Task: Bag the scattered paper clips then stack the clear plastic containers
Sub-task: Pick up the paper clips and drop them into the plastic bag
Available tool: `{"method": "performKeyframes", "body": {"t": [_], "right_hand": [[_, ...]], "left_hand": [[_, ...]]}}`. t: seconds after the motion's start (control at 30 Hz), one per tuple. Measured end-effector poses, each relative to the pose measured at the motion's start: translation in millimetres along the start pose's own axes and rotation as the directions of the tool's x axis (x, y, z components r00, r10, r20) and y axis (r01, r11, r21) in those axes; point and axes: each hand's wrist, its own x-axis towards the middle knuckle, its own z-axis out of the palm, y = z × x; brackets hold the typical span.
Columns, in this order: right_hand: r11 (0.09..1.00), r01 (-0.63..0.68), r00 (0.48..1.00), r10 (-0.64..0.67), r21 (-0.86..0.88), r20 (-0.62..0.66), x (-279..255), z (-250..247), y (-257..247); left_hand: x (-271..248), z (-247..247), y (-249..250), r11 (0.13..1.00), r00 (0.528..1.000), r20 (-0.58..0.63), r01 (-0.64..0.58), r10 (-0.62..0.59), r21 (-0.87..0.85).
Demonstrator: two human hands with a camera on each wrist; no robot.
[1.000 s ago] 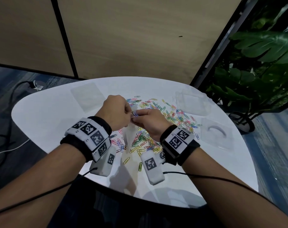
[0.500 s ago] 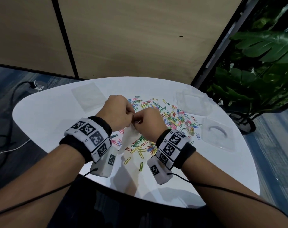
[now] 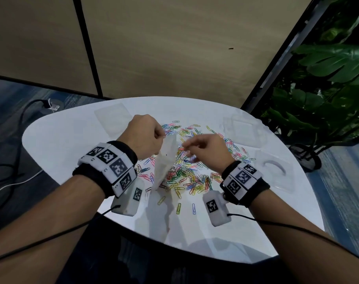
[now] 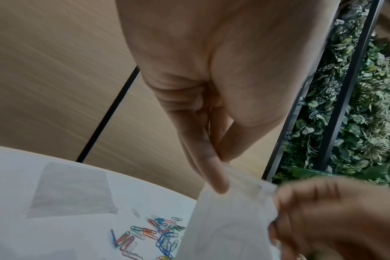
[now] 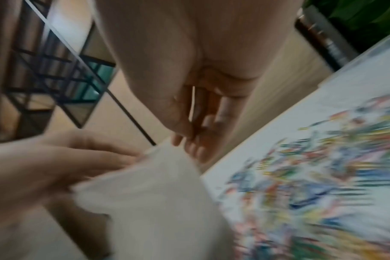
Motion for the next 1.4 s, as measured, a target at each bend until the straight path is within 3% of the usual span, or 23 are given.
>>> {"method": "performKeyframes", "body": {"t": [0.03,0.1,0.17,0.2,0.27,0.43,0.57,0.63,0.87,0.97,1.03,1.13,1.27,1.4], "right_hand": [[0.976,-0.060,0.998,0.064,-0.208,0.013,2,-4,16],[0.742,-0.178,0.952,0.295,-0.647,0.076,2,-4,52],[0.547,-0.246,0.864,0.499,-0.801,0.075,-2,6,77],[0.523,-0.261,0.843,0.533,-0.811,0.073,-3,14,85],[0.520,-0.250,0.865,0.499,-0.817,0.053,-4,32,94],[0.497,-0.110,0.964,0.265,-0.861,0.029,-5,67,96],[0.457,-0.006,0.980,0.180,-0.889,0.086,3,66,92],[0.478,-0.022,0.983,0.170,-0.878,0.068,8,60,92],[0.793,-0.290,0.948,0.315,-0.536,-0.047,16,20,93],[0.889,-0.422,0.905,0.425,-0.174,-0.025,18,5,79],[0.880,-0.448,0.893,0.447,0.159,0.045,17,-1,59],[0.777,-0.381,0.924,0.341,0.501,0.175,13,-2,20],[0.683,-0.367,0.929,0.235,0.632,0.286,7,13,-19],[0.700,-0.389,0.918,0.238,0.598,0.318,5,38,-27]], "left_hand": [[0,-2,-3,1.000,1.000,-0.005,0.004,-0.004,0.000],[-2,-8,-8,1.000,1.000,-0.020,0.007,-0.007,-0.004],[-4,-14,-14,1.000,0.999,-0.034,0.019,-0.019,-0.019],[-6,-17,-18,0.999,0.999,-0.040,0.029,-0.030,-0.031],[-10,-24,-29,0.998,0.997,-0.046,0.053,-0.055,-0.041],[-20,-35,-58,0.993,0.993,-0.036,0.114,-0.114,0.001],[-22,-37,-68,0.990,0.990,-0.009,0.139,-0.139,0.035],[-21,-37,-68,0.990,0.992,0.006,0.129,-0.129,0.050],[-15,-30,-56,0.996,0.996,0.040,0.084,-0.085,0.035],[-15,-26,-50,0.996,0.994,0.067,0.080,-0.083,0.039],[-14,-23,-46,0.996,0.994,0.078,0.077,-0.081,0.045],[-13,-18,-41,0.996,0.994,0.088,0.058,-0.064,0.061],[-11,-8,-32,0.998,0.995,0.095,0.039,-0.043,0.045],[-10,1,-24,0.999,0.996,0.090,0.009,-0.012,0.032]]}}
